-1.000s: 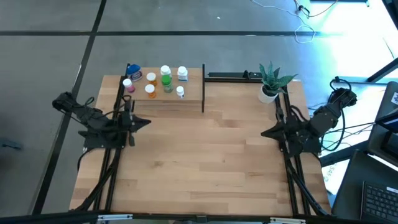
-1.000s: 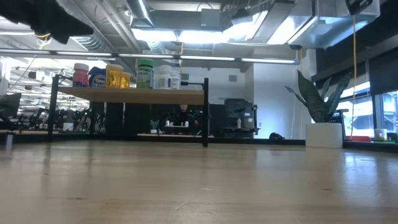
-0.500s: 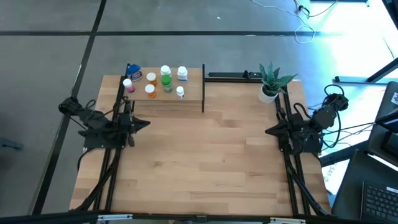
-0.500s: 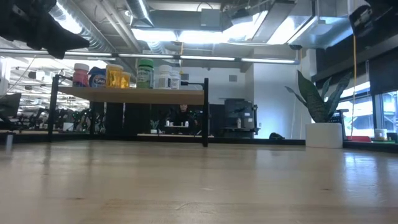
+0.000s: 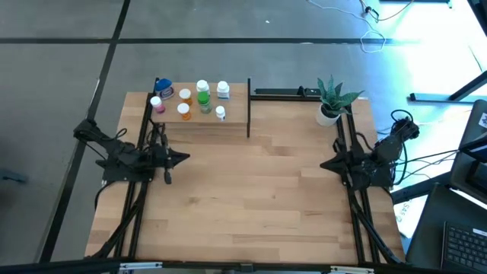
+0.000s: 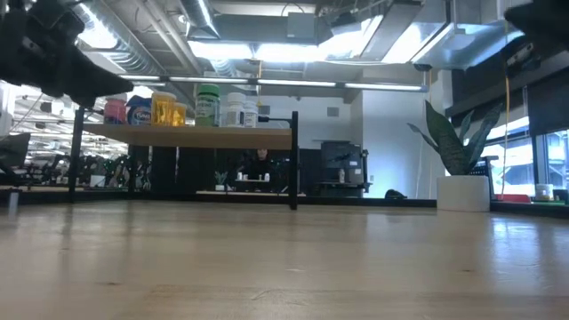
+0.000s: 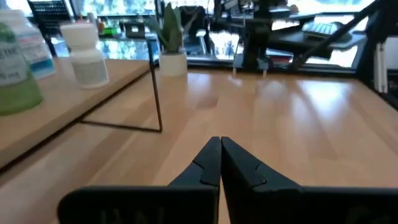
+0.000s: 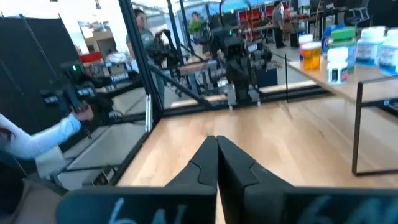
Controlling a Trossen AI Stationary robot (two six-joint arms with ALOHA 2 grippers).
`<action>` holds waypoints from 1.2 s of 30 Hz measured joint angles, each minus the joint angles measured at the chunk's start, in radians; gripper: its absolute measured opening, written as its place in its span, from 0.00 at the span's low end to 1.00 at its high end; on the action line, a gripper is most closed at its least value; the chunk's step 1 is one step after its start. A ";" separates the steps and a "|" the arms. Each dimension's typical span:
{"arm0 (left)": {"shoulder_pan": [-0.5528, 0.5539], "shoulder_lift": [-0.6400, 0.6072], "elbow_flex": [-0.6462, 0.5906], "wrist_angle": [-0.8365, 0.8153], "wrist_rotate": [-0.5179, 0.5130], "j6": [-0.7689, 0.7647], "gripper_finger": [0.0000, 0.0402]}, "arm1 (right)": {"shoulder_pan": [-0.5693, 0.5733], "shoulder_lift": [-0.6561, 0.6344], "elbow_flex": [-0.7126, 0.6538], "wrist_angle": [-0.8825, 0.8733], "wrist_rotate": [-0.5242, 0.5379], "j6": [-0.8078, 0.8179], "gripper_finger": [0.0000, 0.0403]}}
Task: Pick and place medicine bottles onto shelf by color
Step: Return to Home Position
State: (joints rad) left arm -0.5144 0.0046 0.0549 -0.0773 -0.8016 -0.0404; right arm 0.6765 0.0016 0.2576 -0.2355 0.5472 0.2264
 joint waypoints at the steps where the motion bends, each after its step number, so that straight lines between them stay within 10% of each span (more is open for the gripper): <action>1: 0.000 -0.001 -0.005 0.018 0.002 0.007 0.00 | 0.000 0.000 -0.012 0.002 -0.001 0.001 0.00; 36: -0.001 0.002 -0.028 0.095 0.041 0.100 0.00 | 0.000 0.080 -0.197 0.134 -0.253 -0.014 0.01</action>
State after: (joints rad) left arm -0.5152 0.0063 0.0269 0.0174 -0.7609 0.0601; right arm 0.6765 0.0819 0.0608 -0.1017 0.2947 0.2127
